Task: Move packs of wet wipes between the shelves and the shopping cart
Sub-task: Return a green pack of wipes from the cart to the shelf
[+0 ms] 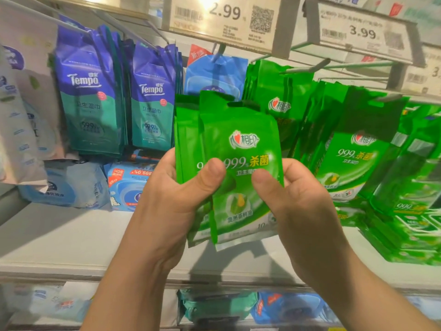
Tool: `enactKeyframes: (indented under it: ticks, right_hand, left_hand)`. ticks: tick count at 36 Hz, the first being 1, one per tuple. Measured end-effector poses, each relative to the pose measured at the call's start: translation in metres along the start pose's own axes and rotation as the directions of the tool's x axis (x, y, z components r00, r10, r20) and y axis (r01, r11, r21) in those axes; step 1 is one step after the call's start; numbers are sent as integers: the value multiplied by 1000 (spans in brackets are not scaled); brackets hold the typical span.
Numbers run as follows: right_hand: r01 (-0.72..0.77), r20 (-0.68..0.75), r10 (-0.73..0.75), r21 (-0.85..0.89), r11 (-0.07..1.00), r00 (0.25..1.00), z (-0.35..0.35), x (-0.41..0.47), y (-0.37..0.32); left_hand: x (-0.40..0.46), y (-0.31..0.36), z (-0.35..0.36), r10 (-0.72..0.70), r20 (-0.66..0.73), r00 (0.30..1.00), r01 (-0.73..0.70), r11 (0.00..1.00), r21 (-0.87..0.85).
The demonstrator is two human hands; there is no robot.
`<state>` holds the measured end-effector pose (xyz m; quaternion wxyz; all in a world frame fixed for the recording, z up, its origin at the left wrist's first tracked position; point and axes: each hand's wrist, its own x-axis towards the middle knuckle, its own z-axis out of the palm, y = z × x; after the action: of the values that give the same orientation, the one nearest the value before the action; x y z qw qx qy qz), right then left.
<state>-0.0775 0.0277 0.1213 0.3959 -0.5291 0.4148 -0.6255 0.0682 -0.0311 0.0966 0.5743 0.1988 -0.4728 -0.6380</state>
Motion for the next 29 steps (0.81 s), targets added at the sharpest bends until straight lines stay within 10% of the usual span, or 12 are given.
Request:
enactKeyframes:
  ticks: [29]
  right_hand:
    - [358, -373, -396, -170, 918, 839, -20, -6, -23]
  left_hand:
    - [1, 1, -1, 31, -83, 996, -28, 999, 41]
